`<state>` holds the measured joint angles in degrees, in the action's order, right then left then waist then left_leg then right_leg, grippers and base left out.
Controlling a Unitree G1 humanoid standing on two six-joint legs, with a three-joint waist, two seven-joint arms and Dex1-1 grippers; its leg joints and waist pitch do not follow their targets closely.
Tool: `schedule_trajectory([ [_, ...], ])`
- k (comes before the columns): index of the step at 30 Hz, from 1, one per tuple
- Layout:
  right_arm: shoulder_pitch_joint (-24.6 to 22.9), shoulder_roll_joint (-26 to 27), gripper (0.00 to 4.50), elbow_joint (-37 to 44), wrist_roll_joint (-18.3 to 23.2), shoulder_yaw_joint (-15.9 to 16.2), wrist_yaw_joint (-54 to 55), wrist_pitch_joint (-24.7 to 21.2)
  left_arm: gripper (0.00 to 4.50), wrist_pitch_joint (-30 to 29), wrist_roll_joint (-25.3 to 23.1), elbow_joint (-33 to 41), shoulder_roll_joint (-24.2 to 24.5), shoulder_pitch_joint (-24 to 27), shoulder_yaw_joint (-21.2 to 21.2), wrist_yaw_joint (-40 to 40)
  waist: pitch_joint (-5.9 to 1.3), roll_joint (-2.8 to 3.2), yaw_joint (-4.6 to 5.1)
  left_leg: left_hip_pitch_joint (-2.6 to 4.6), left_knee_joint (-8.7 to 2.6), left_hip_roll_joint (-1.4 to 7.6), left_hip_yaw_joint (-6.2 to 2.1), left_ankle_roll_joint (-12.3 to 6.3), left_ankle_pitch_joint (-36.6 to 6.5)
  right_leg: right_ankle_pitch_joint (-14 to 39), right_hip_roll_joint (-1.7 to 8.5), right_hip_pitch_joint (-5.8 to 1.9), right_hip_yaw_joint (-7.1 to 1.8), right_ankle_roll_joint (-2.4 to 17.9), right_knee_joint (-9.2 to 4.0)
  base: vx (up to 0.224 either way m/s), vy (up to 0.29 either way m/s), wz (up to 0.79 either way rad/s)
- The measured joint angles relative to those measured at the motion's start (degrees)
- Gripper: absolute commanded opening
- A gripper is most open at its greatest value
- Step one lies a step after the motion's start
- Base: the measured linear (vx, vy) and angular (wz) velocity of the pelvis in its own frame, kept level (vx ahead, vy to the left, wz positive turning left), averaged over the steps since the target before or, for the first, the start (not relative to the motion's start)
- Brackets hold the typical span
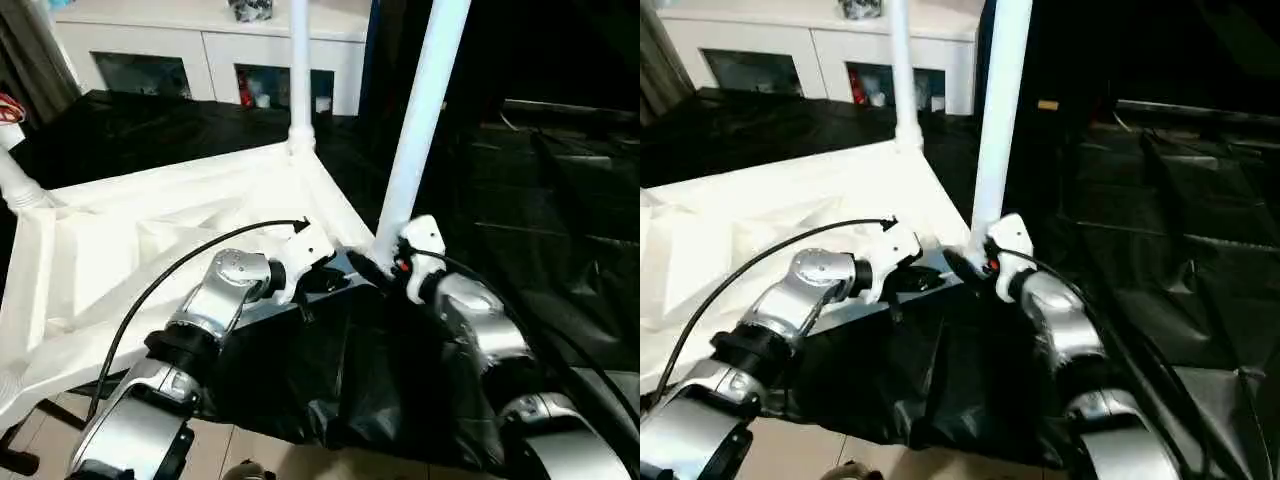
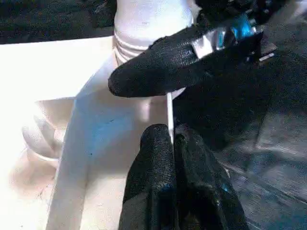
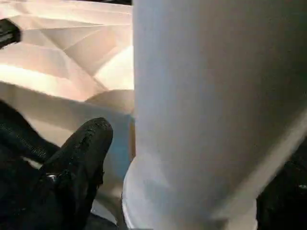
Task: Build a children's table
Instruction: Rotate leg to tighten
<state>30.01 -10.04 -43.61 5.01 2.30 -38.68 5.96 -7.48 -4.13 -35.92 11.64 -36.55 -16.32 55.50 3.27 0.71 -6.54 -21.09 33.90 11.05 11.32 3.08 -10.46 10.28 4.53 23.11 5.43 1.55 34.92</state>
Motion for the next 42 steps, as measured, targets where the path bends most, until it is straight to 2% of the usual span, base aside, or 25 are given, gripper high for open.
schedule_trajectory([
  [4, -1.40, -1.66, 4.03, 0.99, 0.16, 0.54, -3.16, 1.74, 0.00, 0.82, 0.07, 0.69, 0.55, 0.46, -0.60, 2.56, -0.01, 0.08, -0.09, -0.02, 0.00, 0.00, 0.03, -0.01, 0.00, 0.01, 0.02, -0.01, -0.01, -0.02, -0.01, 0.000, 0.000, 0.00],
  [12, -3.78, -3.09, 4.03, 3.58, 1.11, 0.38, -4.96, 0.53, 0.00, 1.60, 0.01, 2.08, 0.63, 2.13, -1.04, 3.64, -0.10, 0.50, 0.07, 0.06, 0.00, -0.01, 0.03, 0.00, 0.00, 0.04, 0.04, -0.20, -0.04, -0.07, -0.03, 0.000, 0.000, 0.00],
  [17, -2.15, -3.96, 4.03, 2.35, 0.89, 0.41, -5.61, 0.36, 0.00, 1.85, -0.02, 0.55, 0.40, 0.80, -1.02, 3.55, 0.03, 0.24, 0.17, 0.02, 0.00, -0.05, 0.05, -0.02, 0.01, 0.19, 0.10, -0.17, -0.02, -0.32, -0.01, 0.000, 0.000, 0.00],
  [22, -0.42, -3.89, 4.03, 0.26, 0.20, 0.49, -5.51, 0.80, 0.00, 2.74, -0.05, -1.15, 0.16, -0.26, -0.92, 2.72, 0.03, 0.23, 0.16, -0.01, 0.00, -0.05, 0.05, -0.03, 0.02, 0.20, 0.11, -0.14, -0.02, -0.34, 0.00, 0.000, 0.000, 0.00],
  [24, -0.38, -3.72, 4.40, 0.25, 0.23, 0.48, -5.56, 0.32, 0.00, 2.63, -0.01, -1.15, 0.21, -0.26, -0.80, 3.13, 0.01, 0.33, 0.16, -0.02, 0.00, -0.05, 0.04, -0.03, 0.02, 0.18, 0.10, -0.14, -0.01, -0.31, 0.00, 0.000, 0.000, 0.00],
  [25, -0.24, -3.60, 4.40, 0.26, 0.24, 0.48, -5.55, 0.12, 0.00, 2.63, 0.05, -1.15, 0.36, -0.26, -0.64, 3.38, 0.03, 0.37, 0.18, -0.04, 0.00, -0.05, 0.04, -0.03, 0.02, 0.13, 0.10, -0.12, -0.01, -0.23, 0.00, 0.000, 0.000, 0.00],
  [32, 0.02, -4.25, 4.45, 0.98, 1.07, 1.73, -10.71, -0.75, 0.00, 3.60, 1.41, -1.15, 3.12, -0.25, -0.32, 7.20, 0.11, 0.53, 0.02, -0.18, 0.01, -0.01, 0.02, -0.03, 0.02, 0.06, 0.08, 0.01, 0.03, -0.11, 0.01, 0.000, 0.000, 0.00],
  [42, -0.07, -6.44, 4.45, 2.78, 1.55, 4.47, -19.75, -0.94, 0.00, 3.85, 3.31, 0.84, 6.48, 0.88, -0.49, 14.83, 0.19, 0.41, -0.33, -0.28, 0.09, -0.01, 0.03, -0.06, 0.03, 0.08, 0.08, 0.03, 0.02, -0.10, -0.02, 0.000, 0.000, 0.00],
])
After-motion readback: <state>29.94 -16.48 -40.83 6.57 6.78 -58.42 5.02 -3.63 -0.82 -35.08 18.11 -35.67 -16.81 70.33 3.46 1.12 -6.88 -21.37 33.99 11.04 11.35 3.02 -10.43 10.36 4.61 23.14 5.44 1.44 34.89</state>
